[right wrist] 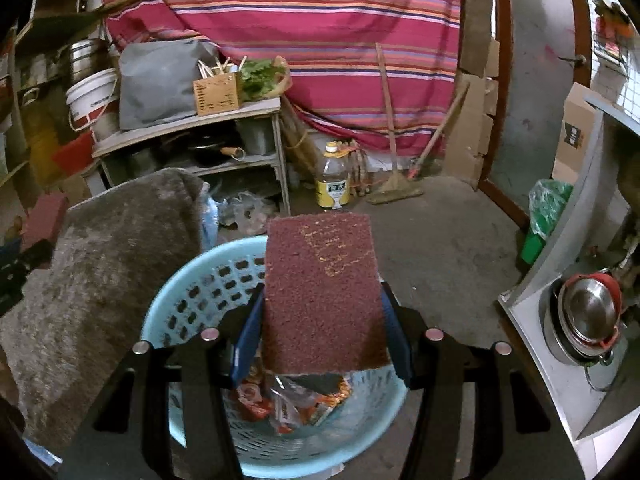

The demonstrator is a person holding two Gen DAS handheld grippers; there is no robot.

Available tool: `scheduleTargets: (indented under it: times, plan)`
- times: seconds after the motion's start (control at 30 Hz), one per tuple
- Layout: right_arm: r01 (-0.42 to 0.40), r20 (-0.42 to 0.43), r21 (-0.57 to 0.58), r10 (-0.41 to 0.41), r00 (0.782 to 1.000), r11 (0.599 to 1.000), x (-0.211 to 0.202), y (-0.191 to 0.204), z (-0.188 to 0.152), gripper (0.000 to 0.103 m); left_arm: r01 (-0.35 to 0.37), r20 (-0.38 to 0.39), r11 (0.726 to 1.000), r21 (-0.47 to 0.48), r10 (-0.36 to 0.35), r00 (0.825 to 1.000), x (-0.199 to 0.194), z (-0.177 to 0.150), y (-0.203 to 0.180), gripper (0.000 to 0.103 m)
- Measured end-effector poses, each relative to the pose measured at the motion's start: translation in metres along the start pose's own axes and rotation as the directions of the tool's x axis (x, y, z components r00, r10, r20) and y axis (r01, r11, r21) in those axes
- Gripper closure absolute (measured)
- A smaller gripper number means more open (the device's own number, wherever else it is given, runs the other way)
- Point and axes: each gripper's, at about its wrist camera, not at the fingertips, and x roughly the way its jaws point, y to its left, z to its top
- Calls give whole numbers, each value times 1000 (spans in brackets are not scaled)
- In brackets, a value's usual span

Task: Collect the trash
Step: 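Carry both red sanding pads over the blue basket with both tools, then open both tools over the blue basket to drop the red pads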

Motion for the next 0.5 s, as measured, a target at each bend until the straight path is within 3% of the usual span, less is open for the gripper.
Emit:
scheduleTargets:
  times: [0.2,0.5]
  plan:
    - [-9,-18,52,10,1000,999,7,-26,-5,49,89,6,995,38,-89,996,17,-1,-55,39]
    - [-21,-41,105,25,999,994,17,-41,-8,49,181,-12,982,53,-181,983,37,4,-99,37]
